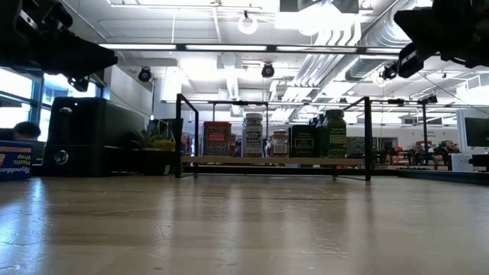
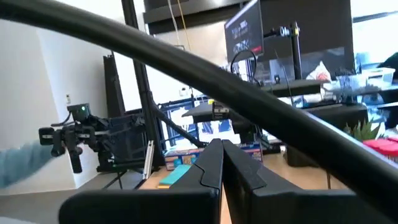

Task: Shelf spices
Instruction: Return to Home Position

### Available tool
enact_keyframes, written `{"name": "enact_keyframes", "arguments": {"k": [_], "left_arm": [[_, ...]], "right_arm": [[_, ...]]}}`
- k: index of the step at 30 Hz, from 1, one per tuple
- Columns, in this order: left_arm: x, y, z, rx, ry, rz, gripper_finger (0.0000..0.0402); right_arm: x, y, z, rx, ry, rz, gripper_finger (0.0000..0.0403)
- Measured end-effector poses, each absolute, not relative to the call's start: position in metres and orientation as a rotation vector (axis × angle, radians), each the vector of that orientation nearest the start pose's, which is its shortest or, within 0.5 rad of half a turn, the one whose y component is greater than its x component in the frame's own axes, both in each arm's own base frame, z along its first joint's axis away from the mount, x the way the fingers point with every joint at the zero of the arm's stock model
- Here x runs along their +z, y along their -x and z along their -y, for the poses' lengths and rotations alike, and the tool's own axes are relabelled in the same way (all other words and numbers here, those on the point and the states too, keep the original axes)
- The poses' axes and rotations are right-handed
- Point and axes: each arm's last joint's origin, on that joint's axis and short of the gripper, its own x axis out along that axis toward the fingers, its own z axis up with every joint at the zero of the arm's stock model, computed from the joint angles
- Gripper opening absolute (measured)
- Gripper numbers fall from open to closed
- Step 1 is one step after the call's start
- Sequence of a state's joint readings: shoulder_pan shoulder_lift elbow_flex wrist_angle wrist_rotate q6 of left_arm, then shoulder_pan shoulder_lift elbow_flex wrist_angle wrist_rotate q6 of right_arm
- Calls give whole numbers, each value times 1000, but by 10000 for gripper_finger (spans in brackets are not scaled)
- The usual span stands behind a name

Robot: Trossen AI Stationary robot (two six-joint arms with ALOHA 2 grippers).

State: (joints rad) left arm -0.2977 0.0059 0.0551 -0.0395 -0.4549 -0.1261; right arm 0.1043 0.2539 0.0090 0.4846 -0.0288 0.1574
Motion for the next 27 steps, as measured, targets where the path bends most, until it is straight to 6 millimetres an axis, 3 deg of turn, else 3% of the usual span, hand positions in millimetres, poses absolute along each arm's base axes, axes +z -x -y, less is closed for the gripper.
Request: {"name": "enact_keyframes", "arguments": {"k": [10,17,27], "left_arm": [[178,-91,15,157,130,19,53],[173,-94,15,149,155,78,53],[173,-95,9,226,152,83,53]], "right_arm": [[182,-111,-13,151,-162,123,0],[174,-100,-19,221,-161,56,0],[168,-96,-12,155,-157,18,0]]}}
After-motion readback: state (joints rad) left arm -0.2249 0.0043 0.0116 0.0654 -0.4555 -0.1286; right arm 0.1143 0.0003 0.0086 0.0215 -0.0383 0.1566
